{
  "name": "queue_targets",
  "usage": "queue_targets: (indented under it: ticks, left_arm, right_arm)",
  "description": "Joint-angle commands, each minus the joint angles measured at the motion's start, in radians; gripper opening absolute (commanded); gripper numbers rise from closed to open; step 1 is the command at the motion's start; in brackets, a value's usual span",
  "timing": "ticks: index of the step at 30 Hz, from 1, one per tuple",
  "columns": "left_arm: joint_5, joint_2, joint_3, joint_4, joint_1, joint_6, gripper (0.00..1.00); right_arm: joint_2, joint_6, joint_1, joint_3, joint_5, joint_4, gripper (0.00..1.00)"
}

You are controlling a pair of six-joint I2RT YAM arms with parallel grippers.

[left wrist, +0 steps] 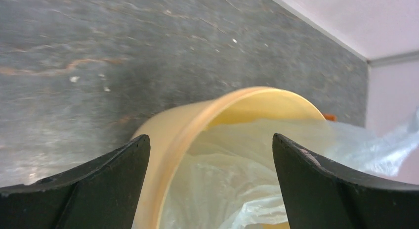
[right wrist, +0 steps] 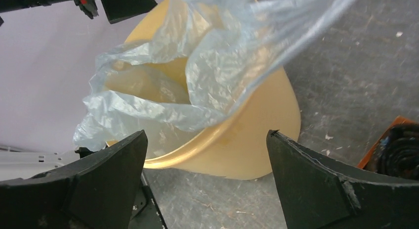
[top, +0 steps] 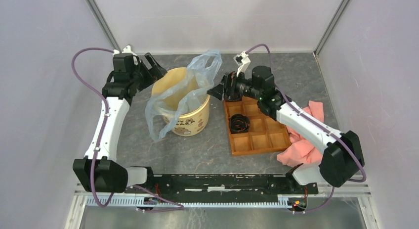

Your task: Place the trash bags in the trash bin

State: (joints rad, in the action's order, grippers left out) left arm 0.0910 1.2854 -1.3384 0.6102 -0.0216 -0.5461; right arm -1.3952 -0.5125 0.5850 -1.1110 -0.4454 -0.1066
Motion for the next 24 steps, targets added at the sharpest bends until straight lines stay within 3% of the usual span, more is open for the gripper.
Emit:
queue_targets:
  ticks: [1,8,14,17,20,22,24]
  left_arm:
    - [0.233,-0.046,0.083,-0.152,0.002,-0.064,0.98]
    - [0.333,-0.179,0.323,-0.256,0.000,-0.258,0.97]
    - [0.377,-0.363,0.479,-0.307,-0.005,-0.409,0.98]
    - [0.345,-0.400,0.441,-0.198,-0.005,-0.319,1.00]
    - [0.150,-0.409,0.302,0.037,-0.005,-0.137,1.00]
    - [0.065,-0.418,0.215,0.109,-0.005,-0.063,0.99]
    - [0.081,-0.426,0.143,0.131,-0.005,-0.024,0.96]
  right_arm:
    - [-0.020,-0.121,0.010,0.033,0.000,-0.190,0.98]
    - [-0.152,-0.212,0.022,-0.051,-0.025,-0.286,0.98]
    - [-0.271,-0.116,0.019,-0.264,-0.039,-0.118,0.98]
    - [-0.292,-0.008,0.008,-0.354,-0.016,0.025,0.98]
    - [-0.262,0.114,-0.020,-0.389,0.046,0.193,0.98]
    - [-0.225,0.190,-0.031,-0.398,0.130,0.292,0.98]
    - [-0.177,0.261,-0.032,-0.401,0.178,0.366,0.98]
